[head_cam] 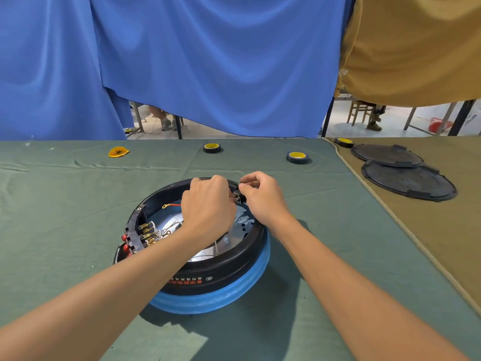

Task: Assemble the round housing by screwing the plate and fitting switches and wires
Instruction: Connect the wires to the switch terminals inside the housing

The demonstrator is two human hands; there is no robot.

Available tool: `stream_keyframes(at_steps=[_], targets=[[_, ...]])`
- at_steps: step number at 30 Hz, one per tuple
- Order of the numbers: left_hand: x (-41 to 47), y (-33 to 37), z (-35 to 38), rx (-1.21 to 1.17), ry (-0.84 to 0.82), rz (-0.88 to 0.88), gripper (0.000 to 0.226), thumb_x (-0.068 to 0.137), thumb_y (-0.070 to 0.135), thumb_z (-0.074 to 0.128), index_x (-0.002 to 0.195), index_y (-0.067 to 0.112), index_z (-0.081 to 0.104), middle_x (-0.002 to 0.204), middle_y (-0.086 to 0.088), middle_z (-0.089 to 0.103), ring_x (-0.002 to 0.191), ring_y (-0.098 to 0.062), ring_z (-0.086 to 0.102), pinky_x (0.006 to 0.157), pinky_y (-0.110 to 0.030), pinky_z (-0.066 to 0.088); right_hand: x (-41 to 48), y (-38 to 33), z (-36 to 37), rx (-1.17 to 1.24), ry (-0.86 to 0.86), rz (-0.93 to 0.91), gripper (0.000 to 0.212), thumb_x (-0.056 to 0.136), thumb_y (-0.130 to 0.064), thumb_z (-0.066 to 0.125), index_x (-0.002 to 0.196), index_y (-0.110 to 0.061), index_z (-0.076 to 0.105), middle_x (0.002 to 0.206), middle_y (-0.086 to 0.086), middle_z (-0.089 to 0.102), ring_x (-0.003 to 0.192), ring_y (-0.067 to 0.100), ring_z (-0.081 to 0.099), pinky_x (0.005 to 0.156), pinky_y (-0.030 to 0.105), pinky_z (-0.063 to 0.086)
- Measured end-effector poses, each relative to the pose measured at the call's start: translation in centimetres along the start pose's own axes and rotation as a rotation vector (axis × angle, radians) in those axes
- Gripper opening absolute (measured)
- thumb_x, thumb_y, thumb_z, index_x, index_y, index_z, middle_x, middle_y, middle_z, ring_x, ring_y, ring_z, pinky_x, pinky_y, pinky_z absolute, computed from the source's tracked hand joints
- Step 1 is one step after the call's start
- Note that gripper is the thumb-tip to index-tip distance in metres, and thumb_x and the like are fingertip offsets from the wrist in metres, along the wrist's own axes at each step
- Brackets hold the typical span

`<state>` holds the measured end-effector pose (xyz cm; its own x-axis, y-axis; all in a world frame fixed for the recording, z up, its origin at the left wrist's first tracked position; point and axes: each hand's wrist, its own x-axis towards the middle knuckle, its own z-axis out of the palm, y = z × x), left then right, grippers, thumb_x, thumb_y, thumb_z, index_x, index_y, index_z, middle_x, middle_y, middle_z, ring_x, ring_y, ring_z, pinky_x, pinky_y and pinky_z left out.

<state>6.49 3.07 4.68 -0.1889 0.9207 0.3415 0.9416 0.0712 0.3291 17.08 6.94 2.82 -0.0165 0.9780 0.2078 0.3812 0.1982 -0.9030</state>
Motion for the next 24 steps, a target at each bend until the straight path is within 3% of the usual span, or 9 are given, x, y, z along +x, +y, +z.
stream_keyframes(at_steps=[5, 12, 18, 24], targets=[[-0.2, -0.1, 0.2, 0.108, -0.032, 0.01, 0.01, 0.094, 0.023, 0.064, 0.1, 0.019, 0.071, 0.103, -0.002, 0.067, 0.109, -0.03, 0.046, 0.078, -0.037, 0.033, -0.1, -0.1, 0.0, -0.009, -0.007, -0.004, 0.013, 0.096, -0.018, 0.054, 0.106, -0.016, 0.062, 0.105, 0.002, 0.063, 0.11, 0.024, 0.054, 0.094, 0.042, 0.049], [-0.1, 0.2, 0.3, 0.144, 0.054, 0.014, 0.012, 0.093, 0.023, 0.065, 0.101, 0.023, 0.074, 0.098, 0.001, 0.07, 0.104, -0.025, 0.052, 0.077, -0.034, 0.03, -0.1, -0.1, -0.1, -0.002, -0.009, -0.001, 0.013, 0.096, -0.019, 0.054, 0.105, -0.017, 0.062, 0.105, 0.002, 0.064, 0.109, 0.023, 0.055, 0.093, 0.042, 0.05], [-0.7, 0.8, 0.4, 0.309, 0.076, 0.085, 0.009, 0.091, 0.02, 0.062, 0.097, 0.018, 0.069, 0.079, 0.003, 0.048, 0.075, -0.022, 0.042, 0.067, -0.034, 0.031, -0.1, -0.2, 0.0, 0.003, -0.018, -0.006, 0.009, 0.095, -0.017, 0.055, 0.101, -0.017, 0.061, 0.103, 0.003, 0.064, 0.108, 0.025, 0.056, 0.092, 0.041, 0.05], [-0.7, 0.8, 0.4, 0.325, 0.016, 0.162, 0.01, 0.093, 0.011, 0.06, 0.102, 0.012, 0.063, 0.102, -0.006, 0.061, 0.091, -0.031, 0.061, 0.066, -0.037, 0.032, -0.3, -0.2, -0.2, -0.015, -0.023, -0.015, 0.014, 0.095, -0.017, 0.055, 0.105, -0.014, 0.063, 0.105, 0.004, 0.064, 0.109, 0.027, 0.055, 0.093, 0.045, 0.05]])
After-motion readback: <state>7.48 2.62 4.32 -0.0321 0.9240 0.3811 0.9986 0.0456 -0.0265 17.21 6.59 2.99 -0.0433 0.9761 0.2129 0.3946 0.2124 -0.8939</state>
